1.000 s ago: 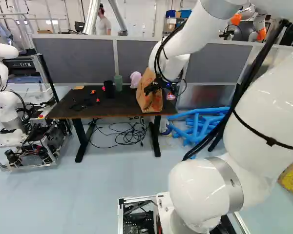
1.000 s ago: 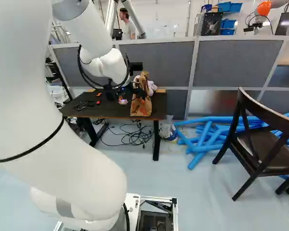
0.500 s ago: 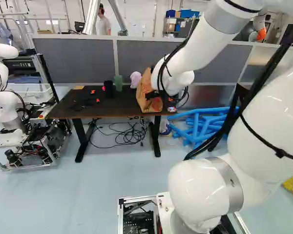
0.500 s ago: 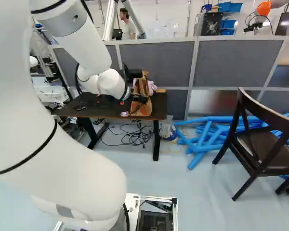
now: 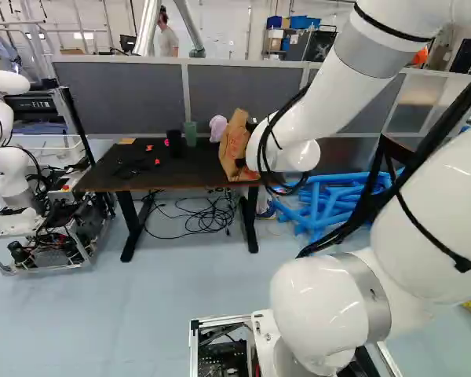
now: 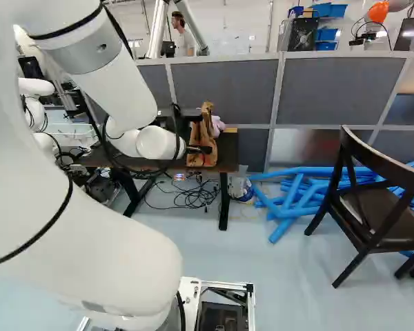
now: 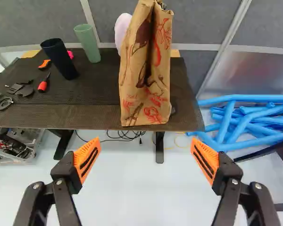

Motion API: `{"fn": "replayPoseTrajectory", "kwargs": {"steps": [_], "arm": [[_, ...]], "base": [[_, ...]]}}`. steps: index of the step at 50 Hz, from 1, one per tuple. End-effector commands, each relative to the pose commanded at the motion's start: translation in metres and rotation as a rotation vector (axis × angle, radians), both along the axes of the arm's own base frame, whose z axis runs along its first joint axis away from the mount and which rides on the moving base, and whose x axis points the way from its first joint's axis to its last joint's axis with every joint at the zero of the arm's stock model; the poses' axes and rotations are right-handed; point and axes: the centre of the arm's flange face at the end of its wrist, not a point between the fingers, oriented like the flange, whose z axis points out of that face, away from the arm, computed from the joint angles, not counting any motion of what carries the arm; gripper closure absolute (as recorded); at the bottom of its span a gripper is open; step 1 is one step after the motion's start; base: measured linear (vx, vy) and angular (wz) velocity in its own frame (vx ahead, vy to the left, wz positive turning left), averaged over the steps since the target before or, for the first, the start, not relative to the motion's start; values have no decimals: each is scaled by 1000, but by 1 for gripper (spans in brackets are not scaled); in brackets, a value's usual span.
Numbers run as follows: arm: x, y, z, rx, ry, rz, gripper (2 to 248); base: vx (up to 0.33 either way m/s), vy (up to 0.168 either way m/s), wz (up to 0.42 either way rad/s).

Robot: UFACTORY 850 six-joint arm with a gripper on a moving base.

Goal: Pick up the bag on the ground and place it on the table

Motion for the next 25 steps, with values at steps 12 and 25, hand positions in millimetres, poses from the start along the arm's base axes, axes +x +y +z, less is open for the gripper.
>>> {"fn": "replayPoseTrajectory", "kwargs": {"steps": [12, 25], "arm": [[-18, -1, -12, -2, -63, 0, 3], [-36, -1, -22, -4, -119, 1, 3]], "base": [[0, 0, 0], [0, 0, 0]]}}
